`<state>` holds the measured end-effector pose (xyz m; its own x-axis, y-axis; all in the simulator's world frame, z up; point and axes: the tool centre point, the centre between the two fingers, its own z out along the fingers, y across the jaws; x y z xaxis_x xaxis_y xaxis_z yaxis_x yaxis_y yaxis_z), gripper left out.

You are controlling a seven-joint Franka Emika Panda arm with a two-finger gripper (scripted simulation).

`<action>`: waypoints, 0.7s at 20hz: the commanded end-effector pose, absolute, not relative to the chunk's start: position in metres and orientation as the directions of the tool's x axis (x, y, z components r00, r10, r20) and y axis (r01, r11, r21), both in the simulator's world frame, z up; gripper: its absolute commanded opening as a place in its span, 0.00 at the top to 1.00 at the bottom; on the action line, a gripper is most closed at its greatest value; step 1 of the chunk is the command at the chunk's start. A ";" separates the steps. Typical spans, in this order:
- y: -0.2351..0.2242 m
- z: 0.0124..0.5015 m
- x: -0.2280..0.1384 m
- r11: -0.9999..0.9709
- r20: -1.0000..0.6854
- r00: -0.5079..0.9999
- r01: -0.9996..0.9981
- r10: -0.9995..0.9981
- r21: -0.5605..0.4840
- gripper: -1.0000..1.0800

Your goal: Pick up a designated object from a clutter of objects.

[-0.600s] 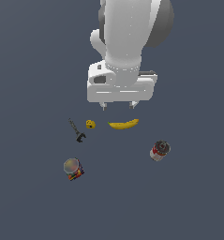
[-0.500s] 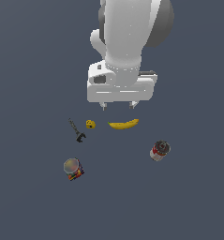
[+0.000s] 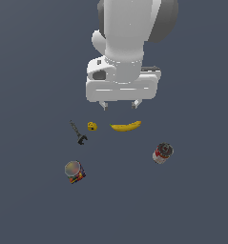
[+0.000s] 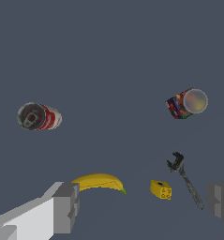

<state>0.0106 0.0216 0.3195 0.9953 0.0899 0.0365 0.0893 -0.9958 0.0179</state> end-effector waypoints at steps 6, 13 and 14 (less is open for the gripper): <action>0.020 0.318 0.014 -0.995 0.036 0.995 0.097 0.097 0.017 0.04; 0.006 0.305 0.029 -0.991 0.032 0.990 0.136 0.137 0.014 0.04; 0.004 0.302 0.033 -0.989 0.032 0.989 0.145 0.145 0.014 0.04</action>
